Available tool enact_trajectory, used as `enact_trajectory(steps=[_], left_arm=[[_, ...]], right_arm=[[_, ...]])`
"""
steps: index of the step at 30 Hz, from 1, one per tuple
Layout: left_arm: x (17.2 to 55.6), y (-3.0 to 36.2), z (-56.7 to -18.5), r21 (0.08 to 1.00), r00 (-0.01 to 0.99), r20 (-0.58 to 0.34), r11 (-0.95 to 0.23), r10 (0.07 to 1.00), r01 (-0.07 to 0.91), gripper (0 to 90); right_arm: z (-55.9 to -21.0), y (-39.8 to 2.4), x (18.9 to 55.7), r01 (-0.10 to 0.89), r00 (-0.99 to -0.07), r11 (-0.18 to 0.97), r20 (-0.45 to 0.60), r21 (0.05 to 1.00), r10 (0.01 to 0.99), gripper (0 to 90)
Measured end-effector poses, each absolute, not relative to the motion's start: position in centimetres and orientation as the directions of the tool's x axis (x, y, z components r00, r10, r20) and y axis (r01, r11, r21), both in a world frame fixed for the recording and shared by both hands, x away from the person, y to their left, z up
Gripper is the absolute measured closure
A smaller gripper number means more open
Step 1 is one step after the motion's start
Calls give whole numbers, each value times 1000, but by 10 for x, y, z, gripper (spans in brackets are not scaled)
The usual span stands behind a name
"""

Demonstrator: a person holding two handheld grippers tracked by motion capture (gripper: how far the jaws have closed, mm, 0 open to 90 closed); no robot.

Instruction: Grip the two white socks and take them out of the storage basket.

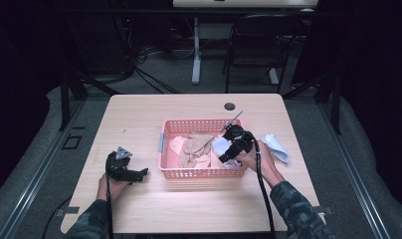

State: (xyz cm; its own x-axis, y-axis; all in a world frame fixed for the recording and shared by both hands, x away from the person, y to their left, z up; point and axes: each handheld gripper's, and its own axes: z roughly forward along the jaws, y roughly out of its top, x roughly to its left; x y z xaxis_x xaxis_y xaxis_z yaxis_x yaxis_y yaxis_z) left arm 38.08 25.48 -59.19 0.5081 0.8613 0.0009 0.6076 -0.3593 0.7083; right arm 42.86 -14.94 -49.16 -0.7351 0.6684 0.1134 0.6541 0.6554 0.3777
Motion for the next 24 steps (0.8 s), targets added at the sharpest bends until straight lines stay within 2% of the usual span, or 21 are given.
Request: enact_trajectory(steps=[4, 5, 12, 15, 17, 18, 19, 24], left_arm=[[381, 255, -592, 708, 508, 1, -359, 861, 608, 0], [381, 255, -592, 708, 508, 1, -359, 861, 608, 0], [381, 255, -592, 708, 512, 3, -363, 859, 605, 0], [381, 255, -592, 710, 511, 2, -362, 859, 605, 0], [380, 255, -592, 709, 511, 0, -360, 860, 606, 0], [380, 255, -592, 709, 511, 0, -360, 860, 606, 0], [380, 255, -592, 709, 514, 2, -364, 858, 604, 0], [381, 255, -592, 711, 513, 2, -362, 858, 602, 0]], right_arm=[[-497, -147, 429, 657, -737, 667, 115, 351, 666, 419], [-499, -145, 430, 666, -730, 670, 102, 328, 676, 479], [-505, -144, 431, 689, -707, 671, 50, 274, 705, 581], [-511, -143, 435, 693, -706, 681, 33, 238, 707, 706], [-511, -144, 434, 697, -698, 665, 38, 268, 715, 801], [-514, -143, 431, 719, -663, 609, 66, 335, 746, 830], [-507, -147, 435, 692, -701, 664, 44, 285, 712, 849], [-497, -153, 432, 681, -695, 631, 54, 370, 717, 860]])
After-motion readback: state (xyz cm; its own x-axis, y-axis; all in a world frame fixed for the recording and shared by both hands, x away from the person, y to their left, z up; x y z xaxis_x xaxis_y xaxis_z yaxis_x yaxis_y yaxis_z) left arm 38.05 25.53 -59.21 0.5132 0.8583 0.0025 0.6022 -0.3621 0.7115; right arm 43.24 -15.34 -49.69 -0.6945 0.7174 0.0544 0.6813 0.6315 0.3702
